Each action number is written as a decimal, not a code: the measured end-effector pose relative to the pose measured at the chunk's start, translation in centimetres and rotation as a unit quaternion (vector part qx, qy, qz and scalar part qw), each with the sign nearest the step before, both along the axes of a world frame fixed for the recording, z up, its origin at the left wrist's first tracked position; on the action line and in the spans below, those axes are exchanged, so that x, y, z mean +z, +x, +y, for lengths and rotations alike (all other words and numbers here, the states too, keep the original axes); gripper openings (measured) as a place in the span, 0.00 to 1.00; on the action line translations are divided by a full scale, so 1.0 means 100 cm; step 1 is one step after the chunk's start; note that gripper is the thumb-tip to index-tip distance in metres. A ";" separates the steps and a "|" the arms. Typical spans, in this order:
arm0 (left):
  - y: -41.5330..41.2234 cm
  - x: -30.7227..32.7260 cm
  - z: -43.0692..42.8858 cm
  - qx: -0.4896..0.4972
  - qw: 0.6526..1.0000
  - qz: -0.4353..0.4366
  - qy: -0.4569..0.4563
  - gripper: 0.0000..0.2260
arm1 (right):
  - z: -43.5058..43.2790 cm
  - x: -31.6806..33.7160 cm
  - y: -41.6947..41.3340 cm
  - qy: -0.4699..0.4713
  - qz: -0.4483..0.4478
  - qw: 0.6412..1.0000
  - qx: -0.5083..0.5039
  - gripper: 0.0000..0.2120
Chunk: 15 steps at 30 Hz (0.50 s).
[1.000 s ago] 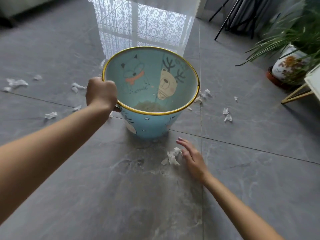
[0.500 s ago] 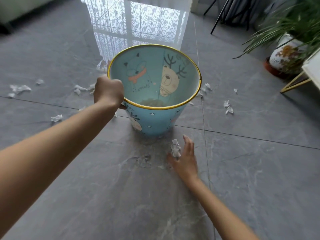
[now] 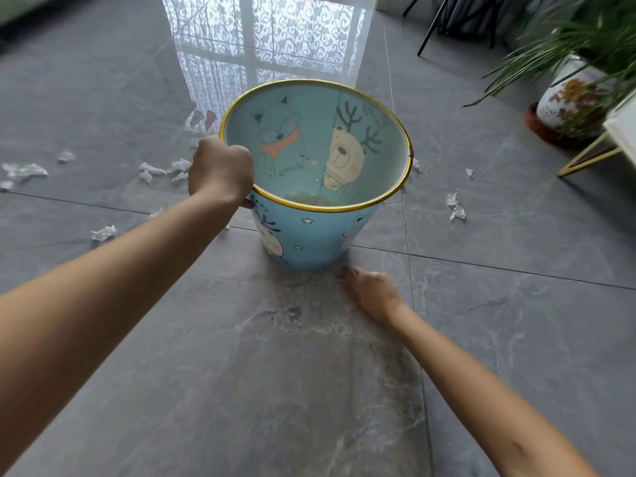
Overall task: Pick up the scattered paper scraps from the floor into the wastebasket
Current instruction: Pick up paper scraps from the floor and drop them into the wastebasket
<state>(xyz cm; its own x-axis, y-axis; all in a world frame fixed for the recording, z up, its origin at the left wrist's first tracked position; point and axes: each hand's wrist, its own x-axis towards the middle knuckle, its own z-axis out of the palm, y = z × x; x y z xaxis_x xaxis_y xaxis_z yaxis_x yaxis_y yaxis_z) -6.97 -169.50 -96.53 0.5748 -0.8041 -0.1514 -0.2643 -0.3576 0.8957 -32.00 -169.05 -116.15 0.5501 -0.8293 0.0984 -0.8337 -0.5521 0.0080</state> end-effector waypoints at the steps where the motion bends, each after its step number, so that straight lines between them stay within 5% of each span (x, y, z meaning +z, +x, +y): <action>1: 0.000 0.000 0.001 -0.002 1.000 -0.004 0.002 0.21 | -0.001 0.001 -0.002 0.020 -0.040 0.999 -0.008 0.09; 4: -0.002 0.004 0.002 0.000 1.000 -0.015 0.005 0.22 | -0.006 0.015 -0.014 0.096 -0.244 0.951 -0.167 0.11; 7: -0.004 0.006 0.001 0.005 0.999 -0.050 0.017 0.20 | -0.017 0.057 -0.025 0.016 -0.410 0.870 -0.272 0.12; 10: -0.006 0.007 0.000 0.009 0.997 -0.076 0.021 0.19 | -0.032 0.112 -0.020 -0.109 -0.488 0.830 -0.247 0.10; 15: -0.008 0.008 0.001 0.015 0.996 -0.084 0.031 0.18 | -0.041 0.198 0.023 -0.188 -0.576 0.788 -0.111 0.11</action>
<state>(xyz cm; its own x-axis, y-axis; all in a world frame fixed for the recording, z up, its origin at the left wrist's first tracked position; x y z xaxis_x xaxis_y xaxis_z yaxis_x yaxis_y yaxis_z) -7.79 -169.37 -95.72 0.6196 -0.7784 -0.1007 -0.3963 -0.4210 0.8159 -29.72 -173.10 -96.34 -0.2387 -0.6857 0.6876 -0.4825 -0.5308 -0.6968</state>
